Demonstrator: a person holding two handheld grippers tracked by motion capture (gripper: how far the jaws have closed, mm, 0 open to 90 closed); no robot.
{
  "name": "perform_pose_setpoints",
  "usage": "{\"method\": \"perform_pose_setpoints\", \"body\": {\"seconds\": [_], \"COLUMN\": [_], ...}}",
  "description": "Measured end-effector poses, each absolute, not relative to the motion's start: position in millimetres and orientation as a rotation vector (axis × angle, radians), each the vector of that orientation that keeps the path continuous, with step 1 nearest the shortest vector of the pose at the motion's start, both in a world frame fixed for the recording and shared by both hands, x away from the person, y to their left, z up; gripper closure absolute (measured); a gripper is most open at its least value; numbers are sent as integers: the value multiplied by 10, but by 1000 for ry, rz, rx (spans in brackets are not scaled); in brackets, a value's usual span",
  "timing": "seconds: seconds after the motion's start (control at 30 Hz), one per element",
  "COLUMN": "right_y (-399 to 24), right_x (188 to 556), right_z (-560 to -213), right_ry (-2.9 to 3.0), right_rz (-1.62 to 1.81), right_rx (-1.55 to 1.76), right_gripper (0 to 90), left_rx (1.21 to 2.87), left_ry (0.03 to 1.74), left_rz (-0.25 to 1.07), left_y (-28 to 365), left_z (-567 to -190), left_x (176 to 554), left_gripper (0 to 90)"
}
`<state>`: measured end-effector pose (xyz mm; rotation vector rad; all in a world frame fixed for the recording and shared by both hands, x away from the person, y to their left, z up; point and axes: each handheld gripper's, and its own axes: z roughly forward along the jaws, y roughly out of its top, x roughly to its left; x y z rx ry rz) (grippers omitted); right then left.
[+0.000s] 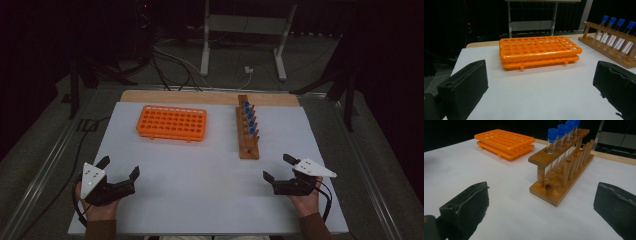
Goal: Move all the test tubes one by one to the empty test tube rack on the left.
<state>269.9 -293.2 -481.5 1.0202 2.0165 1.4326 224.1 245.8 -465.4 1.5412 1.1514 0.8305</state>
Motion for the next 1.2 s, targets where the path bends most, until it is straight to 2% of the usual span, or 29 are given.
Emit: {"method": "perform_pose_setpoints", "body": {"seconds": [0.7,0.8,0.97,1.2], "right_y": [-2918,-2888,-2898,-2893], "right_x": [2724,2718,2757,3008], "right_z": [-4822,-4749,-4606,-4502], "right_ry": [2038,2034,2002,1988], "right_rz": [1489,1508,1529,1470], "right_rx": [1041,1030,1007,1035], "right_gripper": [1,3,55,69], "left_rx": [1529,1525,1530,1532], "left_ry": [1176,1183,1189,1196], "left_rz": [855,854,850,859], "left_y": [2435,2440,2432,2418], "left_z": [-4674,-4678,-4699,-4703], "left_x": [2253,2256,2277,2267], "left_gripper": [7,7,7,7]}}
